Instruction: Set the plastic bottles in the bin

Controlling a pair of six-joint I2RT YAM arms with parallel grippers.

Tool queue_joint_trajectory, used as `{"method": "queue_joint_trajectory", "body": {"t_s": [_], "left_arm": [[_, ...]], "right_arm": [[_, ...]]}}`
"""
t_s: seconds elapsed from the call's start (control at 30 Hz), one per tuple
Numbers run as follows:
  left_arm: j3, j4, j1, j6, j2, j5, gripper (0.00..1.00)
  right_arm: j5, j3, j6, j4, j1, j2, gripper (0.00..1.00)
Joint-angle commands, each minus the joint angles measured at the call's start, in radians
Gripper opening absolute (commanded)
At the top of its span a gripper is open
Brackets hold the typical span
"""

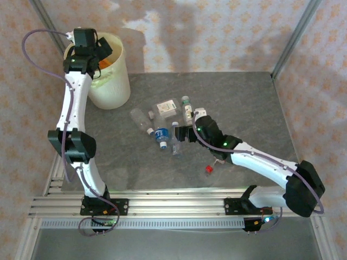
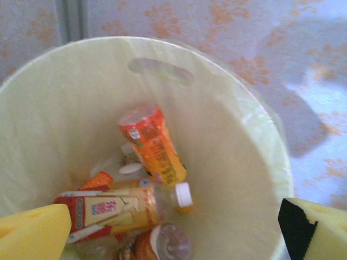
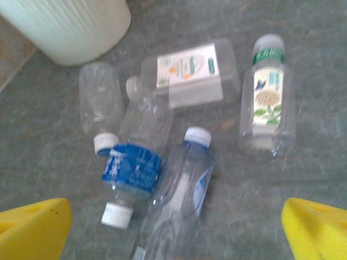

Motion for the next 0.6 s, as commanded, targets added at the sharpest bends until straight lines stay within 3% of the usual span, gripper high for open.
{"method": "queue_joint_trajectory", "body": {"t_s": [0.0, 0.13, 0.37, 0.57], "left_arm": [[-0.091, 0.080, -0.011, -0.073, -0.093, 0.049, 1.00], [-0.265, 0.151, -0.042, -0.151, -0.208, 0.013, 1.00], [-0.560, 0.280, -0.101, -0.238, -0.399, -0.076, 1.00], [-0.692, 0.319, -0.109, -0.287, -0.485, -0.051, 1.00]], "right_arm": [[0.023, -0.031, 0.052, -0.073, 0.023, 0.028, 1.00], [-0.037, -0.032, 0.042, -0.090, 0.063, 0.087, 0.99], [-0.026, 0.030, 0.055, -0.109, 0.133, 0.228, 0.99], [0.005, 0.079, 0.151, -0.109, 0.149, 0.335, 0.94]]}}
